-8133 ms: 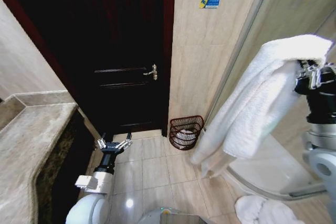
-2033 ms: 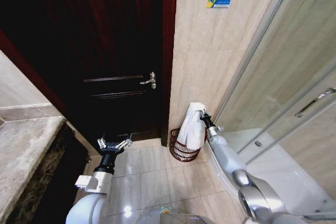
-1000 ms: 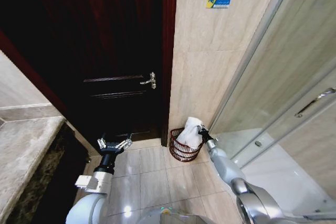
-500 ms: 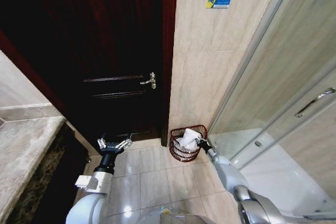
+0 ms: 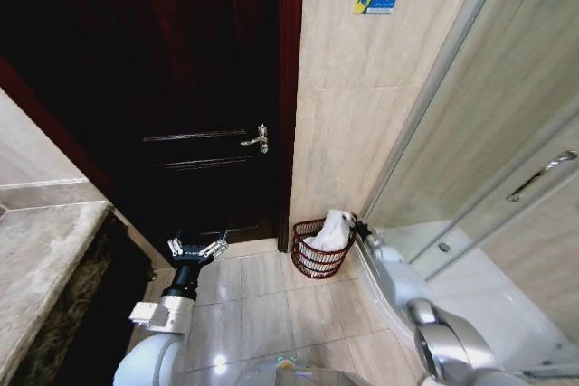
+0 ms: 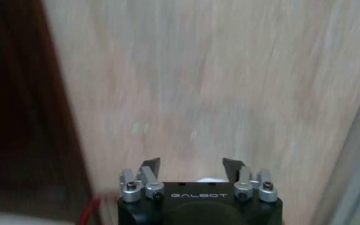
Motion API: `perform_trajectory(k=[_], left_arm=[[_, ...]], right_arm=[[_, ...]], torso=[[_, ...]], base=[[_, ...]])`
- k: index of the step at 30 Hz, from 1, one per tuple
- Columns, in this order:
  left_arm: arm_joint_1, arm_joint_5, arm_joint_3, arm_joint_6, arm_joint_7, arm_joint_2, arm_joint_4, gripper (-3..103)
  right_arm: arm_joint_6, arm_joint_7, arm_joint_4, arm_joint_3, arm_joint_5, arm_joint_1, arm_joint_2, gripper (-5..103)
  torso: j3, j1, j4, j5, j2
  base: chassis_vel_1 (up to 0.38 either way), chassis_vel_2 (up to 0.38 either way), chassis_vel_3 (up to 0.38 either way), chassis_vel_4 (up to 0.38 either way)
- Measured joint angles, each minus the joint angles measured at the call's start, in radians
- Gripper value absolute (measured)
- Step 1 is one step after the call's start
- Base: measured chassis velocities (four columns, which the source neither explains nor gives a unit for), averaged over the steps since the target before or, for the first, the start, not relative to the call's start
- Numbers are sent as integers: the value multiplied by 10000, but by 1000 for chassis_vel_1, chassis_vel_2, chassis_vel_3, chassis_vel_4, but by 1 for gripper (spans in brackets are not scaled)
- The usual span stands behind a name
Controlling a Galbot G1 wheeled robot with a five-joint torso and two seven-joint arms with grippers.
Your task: Discard the used towel into the hamper.
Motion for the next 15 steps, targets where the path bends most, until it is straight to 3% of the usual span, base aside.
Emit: perform_trajectory(k=[2,6,8,10,15], left_arm=[[0,0,0,0,0,0,0,100],[0,0,1,0,0,0,0,100],[0,0,1,0,0,0,0,100],[0,0,1,0,0,0,0,100],[0,0,0,0,0,0,0,100]], right_arm=[[-58,-34,-60,73,-180,-199,-25,71],[-10,-5,26,276,-246,-605,-35,93],[37,-36,66,313,-243,-654,-44,93],[111,-93,87,373,-224,-698,-45,100],[291,-120,153,520,-188,-827,13,100]], torso=[[0,-1,-5,-2,0],[-1,-3,-5,0,1],[-1,-3,-2,-2,1],[-1,-3,0,-2,1],[-1,-2,0,-3,0]], base=[[0,0,0,0],[0,0,0,0],[0,0,0,0],[0,0,0,0],[0,0,0,0]])
